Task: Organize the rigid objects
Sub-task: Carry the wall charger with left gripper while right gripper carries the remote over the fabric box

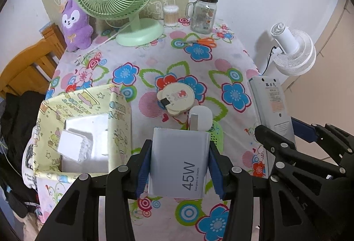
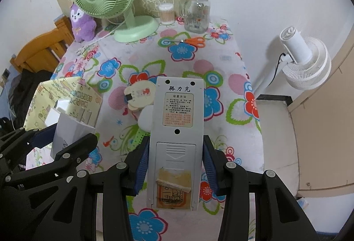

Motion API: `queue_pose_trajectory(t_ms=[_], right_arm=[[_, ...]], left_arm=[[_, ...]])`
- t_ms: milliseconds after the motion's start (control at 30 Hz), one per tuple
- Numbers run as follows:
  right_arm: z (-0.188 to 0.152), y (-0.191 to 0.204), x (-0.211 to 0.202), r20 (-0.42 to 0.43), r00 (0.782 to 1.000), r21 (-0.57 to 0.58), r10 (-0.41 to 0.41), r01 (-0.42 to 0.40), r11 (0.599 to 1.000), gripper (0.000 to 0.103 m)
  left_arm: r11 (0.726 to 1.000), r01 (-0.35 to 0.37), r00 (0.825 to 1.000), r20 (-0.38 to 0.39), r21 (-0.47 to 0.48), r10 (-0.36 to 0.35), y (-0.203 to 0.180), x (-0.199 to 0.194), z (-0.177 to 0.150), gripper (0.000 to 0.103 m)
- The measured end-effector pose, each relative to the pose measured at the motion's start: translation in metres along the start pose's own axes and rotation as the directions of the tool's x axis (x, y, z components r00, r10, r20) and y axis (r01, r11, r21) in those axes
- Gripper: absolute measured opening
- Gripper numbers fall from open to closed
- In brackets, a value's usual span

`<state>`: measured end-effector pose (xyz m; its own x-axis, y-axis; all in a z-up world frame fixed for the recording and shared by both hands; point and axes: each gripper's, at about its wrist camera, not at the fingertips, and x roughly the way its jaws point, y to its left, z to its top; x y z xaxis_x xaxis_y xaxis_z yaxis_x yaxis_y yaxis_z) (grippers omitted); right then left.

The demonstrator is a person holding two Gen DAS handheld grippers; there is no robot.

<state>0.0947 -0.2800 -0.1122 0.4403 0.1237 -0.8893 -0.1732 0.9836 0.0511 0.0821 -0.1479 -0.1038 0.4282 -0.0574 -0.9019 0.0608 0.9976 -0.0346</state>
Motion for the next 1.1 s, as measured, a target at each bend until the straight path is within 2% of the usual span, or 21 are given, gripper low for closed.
queue_pose_trajectory(t_ms=[667,1100], right_arm=[[0.019,0.049,-0.018,0.023,0.999,0.025,-0.032,0.031,0.999,0.047],[0.027,0.091,-0.015,0.018,0.999,0.008,-0.041,0.041,0.999,0.047]], left_arm=[[0.999,0.025,0.999,0.023,0.029,-0.026,0.048,-0.021,0.012,0.049],[0.999,0.029,0.999,0.024,0.019,-0.030,0.087,-0.025,0.011,0.049]])
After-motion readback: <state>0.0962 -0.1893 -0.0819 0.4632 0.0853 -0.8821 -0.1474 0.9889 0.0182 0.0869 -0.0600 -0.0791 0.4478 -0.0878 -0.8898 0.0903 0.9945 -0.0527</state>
